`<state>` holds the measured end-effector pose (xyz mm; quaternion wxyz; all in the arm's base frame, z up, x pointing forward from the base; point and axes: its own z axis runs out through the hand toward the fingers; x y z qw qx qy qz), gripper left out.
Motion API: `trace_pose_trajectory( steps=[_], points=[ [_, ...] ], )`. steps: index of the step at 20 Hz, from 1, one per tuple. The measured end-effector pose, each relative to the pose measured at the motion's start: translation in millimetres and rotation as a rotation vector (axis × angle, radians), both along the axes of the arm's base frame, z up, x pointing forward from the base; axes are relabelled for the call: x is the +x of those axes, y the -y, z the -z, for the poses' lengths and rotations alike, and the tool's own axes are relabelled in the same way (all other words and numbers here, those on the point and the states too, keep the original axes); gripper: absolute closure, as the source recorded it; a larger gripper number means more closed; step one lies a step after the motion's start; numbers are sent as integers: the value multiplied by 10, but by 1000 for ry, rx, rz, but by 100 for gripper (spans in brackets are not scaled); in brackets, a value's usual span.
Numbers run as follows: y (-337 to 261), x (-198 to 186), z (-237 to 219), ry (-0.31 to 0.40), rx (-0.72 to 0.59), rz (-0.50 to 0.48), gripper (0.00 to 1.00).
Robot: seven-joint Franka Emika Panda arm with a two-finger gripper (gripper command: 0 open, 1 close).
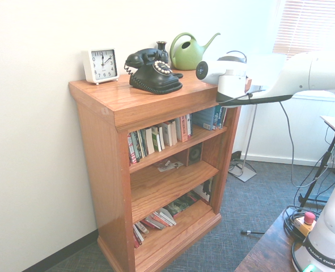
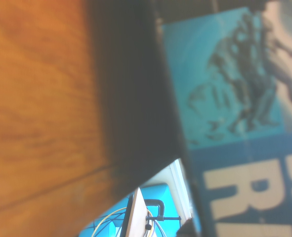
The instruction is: Shelf the books
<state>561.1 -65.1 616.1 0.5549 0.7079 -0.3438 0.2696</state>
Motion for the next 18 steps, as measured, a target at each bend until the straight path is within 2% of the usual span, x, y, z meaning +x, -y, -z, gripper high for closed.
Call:
trace_pose_trajectory(
  steps=[7,10,15,18],
  points=[
    [6,-11,-11,3,4,2,100],
    [24,-119,-108,27,41,14,100],
    [-25,-688,-369,106,161,27,100],
    [-95,-1138,-314,157,240,12,100]
  ],
)
